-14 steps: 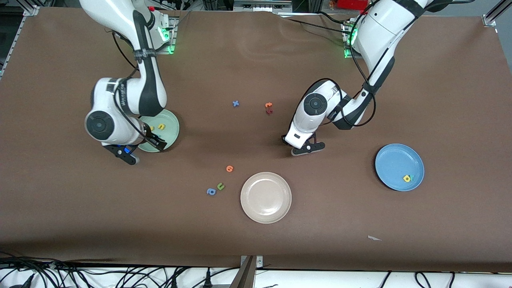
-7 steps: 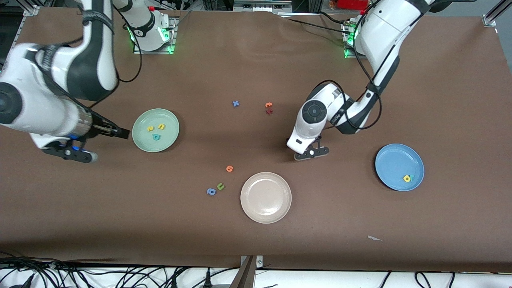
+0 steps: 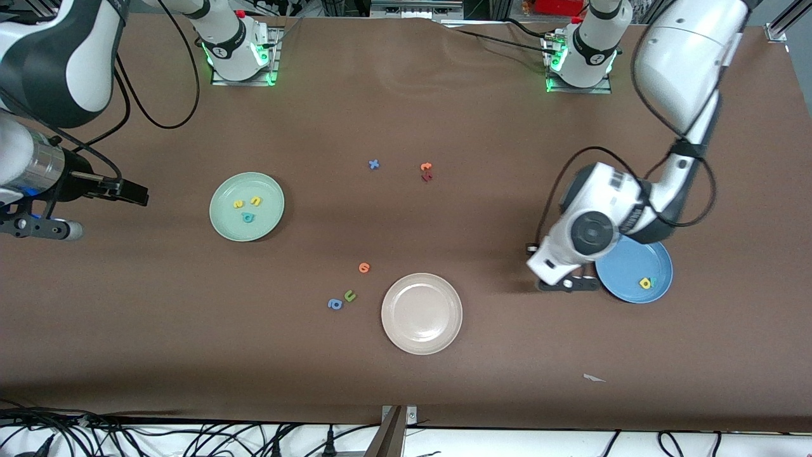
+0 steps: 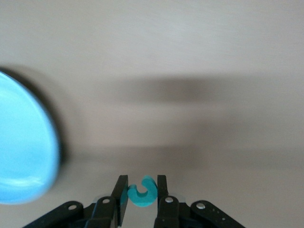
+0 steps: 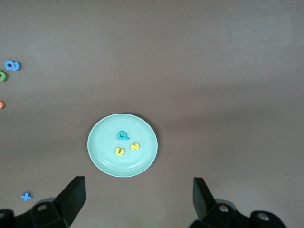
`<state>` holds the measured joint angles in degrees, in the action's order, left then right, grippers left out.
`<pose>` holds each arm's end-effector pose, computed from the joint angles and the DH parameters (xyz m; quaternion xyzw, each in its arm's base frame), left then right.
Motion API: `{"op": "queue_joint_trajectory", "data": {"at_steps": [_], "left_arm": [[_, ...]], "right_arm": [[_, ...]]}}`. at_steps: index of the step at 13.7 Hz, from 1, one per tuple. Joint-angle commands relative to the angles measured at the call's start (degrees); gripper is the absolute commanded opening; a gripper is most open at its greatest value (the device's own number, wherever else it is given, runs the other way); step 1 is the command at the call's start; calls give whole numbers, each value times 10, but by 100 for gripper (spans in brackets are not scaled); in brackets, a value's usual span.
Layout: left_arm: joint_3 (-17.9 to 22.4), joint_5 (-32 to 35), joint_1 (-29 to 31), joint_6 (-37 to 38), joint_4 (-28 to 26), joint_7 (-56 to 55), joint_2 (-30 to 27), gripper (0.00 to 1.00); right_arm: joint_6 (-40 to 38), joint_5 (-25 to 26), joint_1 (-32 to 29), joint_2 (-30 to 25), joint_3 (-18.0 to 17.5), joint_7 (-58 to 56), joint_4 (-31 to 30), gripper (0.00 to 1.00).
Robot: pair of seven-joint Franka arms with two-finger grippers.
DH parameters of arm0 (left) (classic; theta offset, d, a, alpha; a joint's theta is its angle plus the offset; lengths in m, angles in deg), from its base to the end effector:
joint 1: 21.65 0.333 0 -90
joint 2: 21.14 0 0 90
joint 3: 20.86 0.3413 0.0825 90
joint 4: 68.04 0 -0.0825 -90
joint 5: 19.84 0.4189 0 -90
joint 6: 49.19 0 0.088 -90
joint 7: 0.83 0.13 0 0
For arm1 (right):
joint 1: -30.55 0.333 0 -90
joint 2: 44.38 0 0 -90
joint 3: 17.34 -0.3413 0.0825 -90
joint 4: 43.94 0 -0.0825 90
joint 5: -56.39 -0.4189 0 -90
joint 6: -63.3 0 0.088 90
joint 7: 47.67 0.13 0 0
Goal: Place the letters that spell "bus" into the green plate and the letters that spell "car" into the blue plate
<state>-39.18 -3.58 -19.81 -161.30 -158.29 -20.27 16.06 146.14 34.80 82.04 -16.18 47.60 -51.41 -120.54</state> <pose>0.6933 -0.1532 0.2346 -0.9929 0.0235 0.1002 0.0595 0.6655 0.0418 0.5569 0.9960 -0.0593 -0.0612 0.0254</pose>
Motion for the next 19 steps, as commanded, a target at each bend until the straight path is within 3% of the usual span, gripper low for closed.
{"op": "queue_joint_trajectory", "data": {"at_steps": [1, 3, 4, 5, 6, 7, 10, 14, 17, 19], "left_arm": [[-4, 22, 58, 20, 17, 130, 5, 24], [20, 21, 79, 17, 17, 235, 10, 25], [39, 20, 79, 14, 17, 289, 15, 26], [49, 19, 80, 12, 17, 332, 22, 39], [51, 16, 84, 10, 17, 352, 22, 80], [50, 12, 85, 10, 19, 348, 19, 100], [49, -25, 91, 16, 59, 333, 5, 100], [50, -118, 105, 56, 60, 297, -43, 100], [50, -128, 113, 84, 53, 275, -80, 100], [69, -138, 103, 85, 16, 274, -129, 100]], "right_arm": [[-9, 40, -121, -77, -143, -11, 8, 100], [-9, 99, -233, -118, -285, -12, 7, 100], [-14, 149, -308, -139, -382, -11, 7, 100], [-15, 206, -376, -167, -478, -11, -4, 100], [-15, 233, -423, -190, -543, -7, -29, 100], [-15, 236, -454, -221, -582, 8, -67, 100], [69, 211, -512, -321, -634, 26, -217, 100], [80, 212, -532, -322, -643, 24, -219, 100], [81, 217, -531, -319, -643, 22, -211, 100], [82, 217, -532, -310, -642, 19, -205, 100]]}}
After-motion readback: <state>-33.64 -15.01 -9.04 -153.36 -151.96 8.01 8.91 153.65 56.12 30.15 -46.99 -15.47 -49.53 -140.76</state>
